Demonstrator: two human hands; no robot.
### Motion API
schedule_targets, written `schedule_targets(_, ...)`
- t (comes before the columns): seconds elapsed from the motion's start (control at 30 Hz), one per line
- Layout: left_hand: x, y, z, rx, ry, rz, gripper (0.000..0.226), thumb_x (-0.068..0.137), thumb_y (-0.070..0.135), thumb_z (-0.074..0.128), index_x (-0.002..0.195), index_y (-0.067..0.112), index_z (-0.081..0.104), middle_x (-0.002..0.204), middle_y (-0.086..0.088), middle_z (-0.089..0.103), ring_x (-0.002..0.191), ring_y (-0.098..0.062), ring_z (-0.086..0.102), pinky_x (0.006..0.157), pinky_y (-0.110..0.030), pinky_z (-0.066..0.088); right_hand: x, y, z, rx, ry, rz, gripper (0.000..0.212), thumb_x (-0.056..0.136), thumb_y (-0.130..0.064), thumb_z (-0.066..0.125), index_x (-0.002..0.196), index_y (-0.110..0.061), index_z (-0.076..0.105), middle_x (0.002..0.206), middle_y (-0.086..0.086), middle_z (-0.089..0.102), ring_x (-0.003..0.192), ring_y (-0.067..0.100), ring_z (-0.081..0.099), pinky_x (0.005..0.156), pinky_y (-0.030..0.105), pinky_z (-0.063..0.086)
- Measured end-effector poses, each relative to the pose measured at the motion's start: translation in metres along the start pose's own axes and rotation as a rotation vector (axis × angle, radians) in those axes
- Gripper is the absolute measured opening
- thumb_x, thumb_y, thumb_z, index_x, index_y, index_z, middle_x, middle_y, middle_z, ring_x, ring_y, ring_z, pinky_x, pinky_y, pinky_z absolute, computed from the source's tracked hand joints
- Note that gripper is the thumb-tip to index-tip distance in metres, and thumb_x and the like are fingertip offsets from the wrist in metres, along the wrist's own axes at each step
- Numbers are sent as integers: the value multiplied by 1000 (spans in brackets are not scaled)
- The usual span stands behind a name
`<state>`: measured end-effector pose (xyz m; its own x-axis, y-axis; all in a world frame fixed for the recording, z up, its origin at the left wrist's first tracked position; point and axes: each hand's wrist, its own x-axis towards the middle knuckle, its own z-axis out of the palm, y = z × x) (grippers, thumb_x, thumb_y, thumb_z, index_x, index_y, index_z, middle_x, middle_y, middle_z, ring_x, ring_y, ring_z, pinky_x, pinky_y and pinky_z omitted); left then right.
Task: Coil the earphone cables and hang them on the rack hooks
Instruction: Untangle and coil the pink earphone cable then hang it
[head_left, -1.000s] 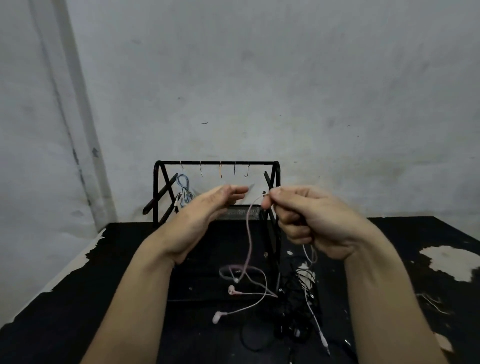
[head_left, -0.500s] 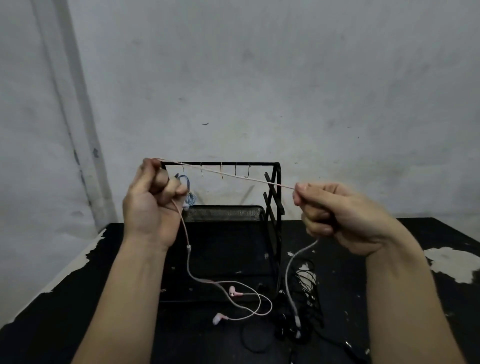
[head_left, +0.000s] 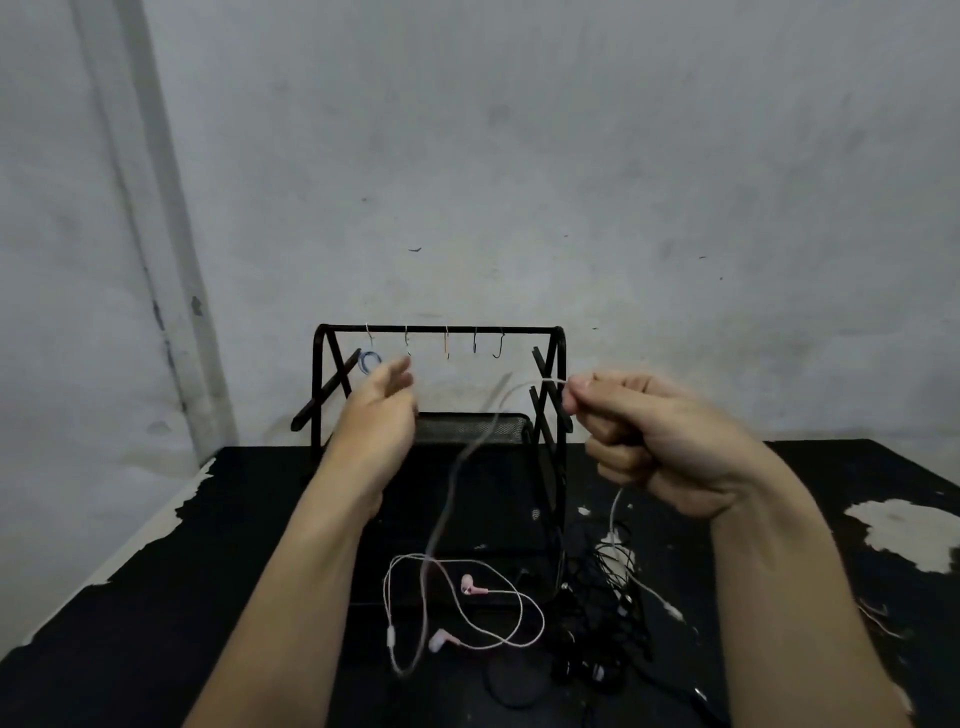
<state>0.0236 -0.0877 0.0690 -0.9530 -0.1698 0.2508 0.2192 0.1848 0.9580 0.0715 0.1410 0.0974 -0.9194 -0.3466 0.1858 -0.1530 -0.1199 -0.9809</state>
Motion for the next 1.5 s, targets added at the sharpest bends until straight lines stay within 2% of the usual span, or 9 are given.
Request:
schedule_targets(0.17,-21,13,7,-165,-235,347,31,98,23,47,125,24,61,123,9,67,122,-3,56,108,-29,42,8,8,15,-91,-26,18,21,85,-33,59,80,-13,61,51,-6,28,38,6,17,44,22,6)
schedule_targets(0.27,-31,13,17,-87,-459,419,26,97,31,56,116,17,67,100,-3,72,91,-8,66,80,-20,51,13,12,22,-109,-29,9,21,88,-33,58,76,-16,59,51,-7,29,39,5,18,43,21,8)
schedule_targets(0.37,-28,13,18,1,-438,424,25,89,40,62,98,18,69,79,-19,66,62,-22,56,61,-27,47,15,15,22,-127,-14,17,29,99,-24,52,72,-19,62,52,-6,31,40,6,20,41,20,12)
schedule_targets(0.53,-13,9,-4,23,-252,434,28,85,42,66,80,14,66,61,0,42,54,-13,34,51,-23,28,15,14,21,-186,-14,32,21,95,-26,57,87,-9,66,56,-2,31,45,10,20,41,20,15)
schedule_targets(0.7,5,0,-30,-87,-31,378,25,89,39,69,81,16,67,69,-2,49,65,-17,42,67,-33,37,16,15,15,-199,14,31,27,84,-32,61,91,-6,65,57,-1,32,45,10,21,45,24,12)
schedule_targets(1.03,13,-12,-31,114,-20,239,12,93,31,64,87,27,73,78,9,69,77,-13,64,77,-32,48,18,18,11,-166,12,44,24,84,-30,61,89,-7,65,57,0,29,43,9,20,44,24,10)
schedule_targets(1.17,-3,3,-13,75,-205,213,28,100,14,50,104,33,71,105,14,72,105,3,63,92,-14,45,21,20,16,-166,16,51,20,89,-26,60,89,-6,65,57,0,33,43,9,21,44,22,9)
schedule_targets(1.3,-19,12,-6,-12,-464,180,48,84,-12,40,107,19,69,104,1,75,101,-12,69,96,-28,48,22,19,16,-82,58,29,18,90,-23,59,90,-5,63,56,-1,31,39,7,20,43,22,8)
schedule_targets(1.5,-24,12,-14,-133,-726,230,26,89,24,61,111,12,67,95,-6,68,93,-22,65,95,-33,50,23,18,13,12,103,23,17,96,-20,54,89,-6,60,52,-4,30,37,5,18,42,20,6)
